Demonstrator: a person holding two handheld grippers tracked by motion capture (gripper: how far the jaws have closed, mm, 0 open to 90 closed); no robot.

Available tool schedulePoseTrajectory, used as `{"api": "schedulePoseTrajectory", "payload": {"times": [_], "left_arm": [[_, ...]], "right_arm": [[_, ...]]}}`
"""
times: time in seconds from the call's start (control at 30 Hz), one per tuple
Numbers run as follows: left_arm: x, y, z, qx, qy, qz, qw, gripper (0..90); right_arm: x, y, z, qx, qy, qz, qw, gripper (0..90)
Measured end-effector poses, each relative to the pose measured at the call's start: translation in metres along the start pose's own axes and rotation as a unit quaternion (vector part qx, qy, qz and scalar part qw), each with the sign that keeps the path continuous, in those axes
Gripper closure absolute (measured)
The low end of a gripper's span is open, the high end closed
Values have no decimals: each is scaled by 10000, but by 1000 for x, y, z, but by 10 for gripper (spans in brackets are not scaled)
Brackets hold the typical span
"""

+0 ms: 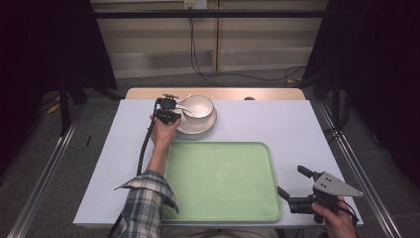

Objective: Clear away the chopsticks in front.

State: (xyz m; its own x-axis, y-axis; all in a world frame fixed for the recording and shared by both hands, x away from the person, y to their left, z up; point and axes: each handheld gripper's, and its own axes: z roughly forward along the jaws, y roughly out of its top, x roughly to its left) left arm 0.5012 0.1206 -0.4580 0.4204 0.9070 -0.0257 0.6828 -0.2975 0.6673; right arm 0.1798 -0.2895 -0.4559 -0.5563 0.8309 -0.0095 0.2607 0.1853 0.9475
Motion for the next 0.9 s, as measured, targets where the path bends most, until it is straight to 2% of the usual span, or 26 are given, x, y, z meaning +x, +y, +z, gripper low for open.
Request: {"api": "schedulePoseTrajectory", "payload": {"times": [0.03,0.1,0.23,0.4,0.43,0.5,0.53,0.67,0.7,0.83,0.9], "left_arm": [[1,0,-2,38,-9,45,10000,855],[1,1,-3,-18,-14,-15,10000,856],[4,0,-8,-26,-36,-5,10000,856],[10,-5,-14,-79,-15,-137,9999,856],[13,-6,-15,-55,-69,-122,9999,856],[17,-9,-17,-175,-207,-415,9988,855],[21,-11,-20,-149,-156,-367,9991,856],[22,-13,-24,-210,-90,-356,9991,856],[23,-13,-27,-162,-61,-301,9994,856],[24,-12,-37,-327,-81,-338,9989,856],[25,-12,-43,-297,0,-201,9994,856]], "right_arm": [[0,0,0,5,-11,4,10000,21],[0,0,0,3,-18,3,10000,22],[0,0,0,-3,-19,0,10000,21],[0,0,0,-2,-35,-12,10000,21],[0,0,0,-2,-35,-12,10000,21],[0,0,0,4,-19,-5,10000,21],[1,0,0,4,-15,-9,10000,21],[0,0,1,12,-32,-4,10000,21],[0,0,1,15,-38,4,10000,21],[0,0,0,1,-35,-2,10000,22],[0,0,0,3,-36,-4,10000,21]]}}
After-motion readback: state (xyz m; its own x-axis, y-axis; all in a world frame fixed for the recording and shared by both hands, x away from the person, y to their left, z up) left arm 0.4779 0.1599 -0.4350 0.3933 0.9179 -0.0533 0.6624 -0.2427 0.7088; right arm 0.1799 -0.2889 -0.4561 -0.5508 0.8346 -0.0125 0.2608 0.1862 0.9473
